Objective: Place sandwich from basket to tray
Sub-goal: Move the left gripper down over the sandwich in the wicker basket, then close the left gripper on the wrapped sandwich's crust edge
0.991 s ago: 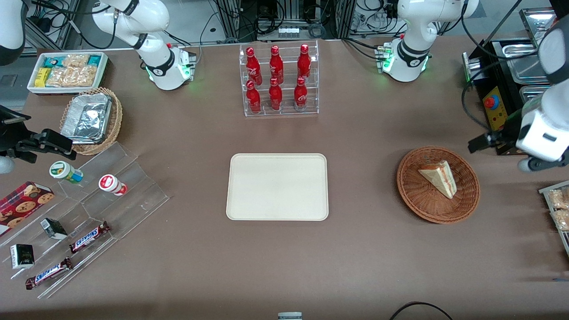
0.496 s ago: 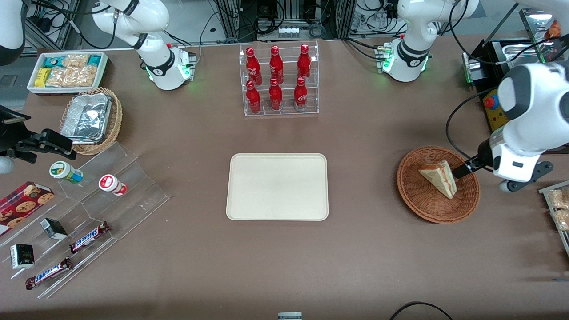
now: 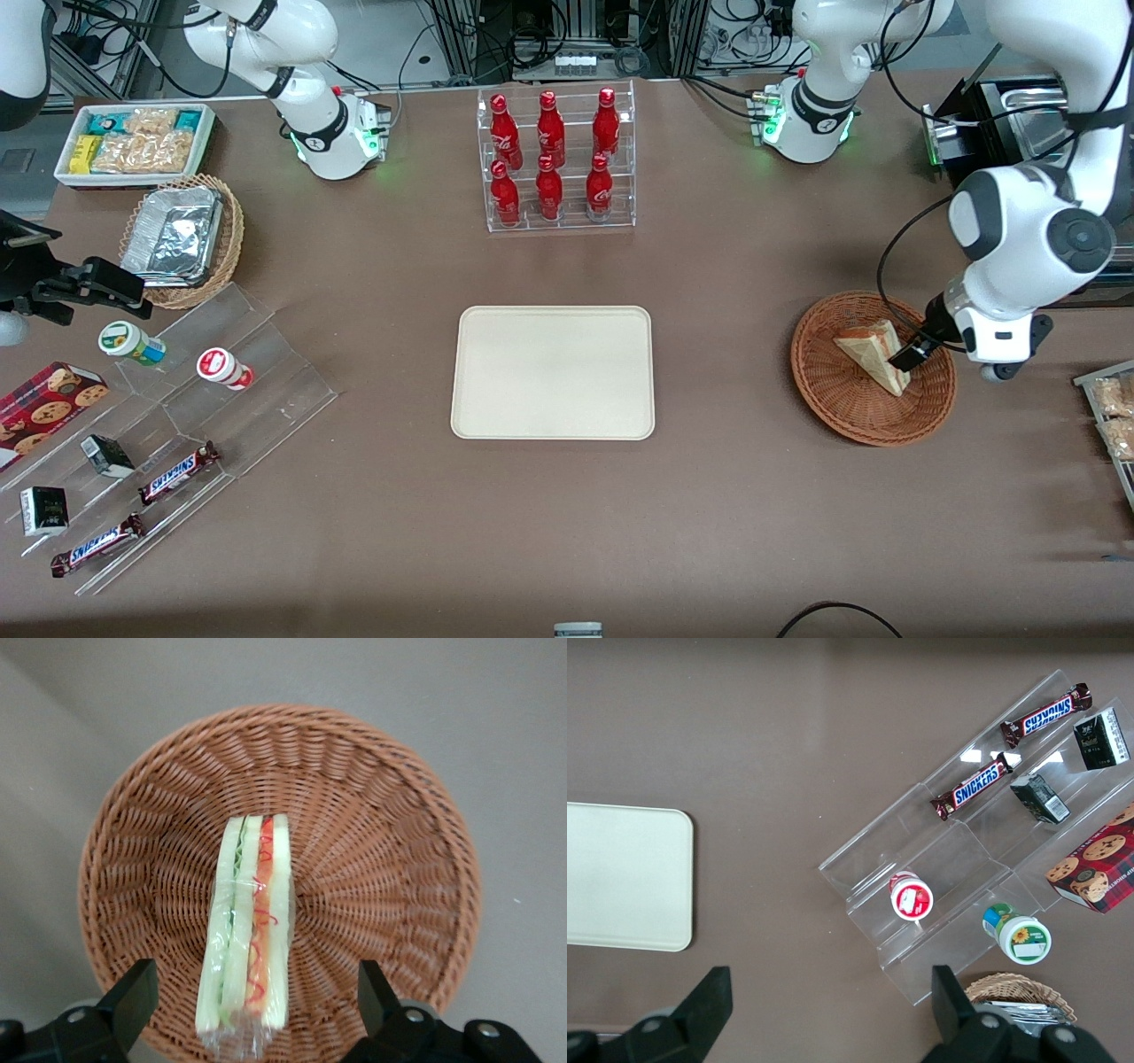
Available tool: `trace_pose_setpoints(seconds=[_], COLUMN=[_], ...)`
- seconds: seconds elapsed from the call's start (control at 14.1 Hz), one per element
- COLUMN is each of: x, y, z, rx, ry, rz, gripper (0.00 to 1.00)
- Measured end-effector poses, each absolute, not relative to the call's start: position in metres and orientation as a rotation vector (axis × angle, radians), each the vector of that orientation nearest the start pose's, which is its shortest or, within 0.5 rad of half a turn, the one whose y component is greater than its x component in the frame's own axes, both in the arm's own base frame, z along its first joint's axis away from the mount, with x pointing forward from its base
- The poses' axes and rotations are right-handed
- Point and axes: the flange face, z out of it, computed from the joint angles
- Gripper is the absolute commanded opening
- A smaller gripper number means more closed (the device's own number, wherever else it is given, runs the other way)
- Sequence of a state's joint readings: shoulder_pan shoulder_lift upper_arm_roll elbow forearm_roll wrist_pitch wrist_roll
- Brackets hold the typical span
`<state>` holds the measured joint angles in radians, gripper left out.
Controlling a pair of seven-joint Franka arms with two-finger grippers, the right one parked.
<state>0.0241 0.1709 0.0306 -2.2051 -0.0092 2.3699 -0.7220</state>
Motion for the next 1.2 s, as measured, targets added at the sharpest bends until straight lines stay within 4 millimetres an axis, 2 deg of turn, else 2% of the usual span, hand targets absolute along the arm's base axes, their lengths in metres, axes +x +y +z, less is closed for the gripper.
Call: trace_pose_setpoints(seconds=[0.14, 0.28, 0.71, 0.85, 0.92, 1.13, 1.2], x=[0.546, 0.545, 0.542, 0.542, 0.542, 0.541, 0.541], y=[0.033, 0.036, 0.033, 0.028, 0.027, 0.027, 0.027], z=[0.278, 0.261, 0.235, 0.229, 0.226, 0.218, 0.218], rx=[-2.885, -2.871, -2.860, -2.863, -2.865, -2.861, -2.861], ry=[-1.221, -1.230, -1.219, -1.206, -1.203, -1.201, -1.201], rz=[0.043, 0.081, 0.132, 0.143, 0.144, 0.155, 0.155], gripper=[1.00, 1.00, 0.97, 0.84, 0.75, 0.39, 0.33])
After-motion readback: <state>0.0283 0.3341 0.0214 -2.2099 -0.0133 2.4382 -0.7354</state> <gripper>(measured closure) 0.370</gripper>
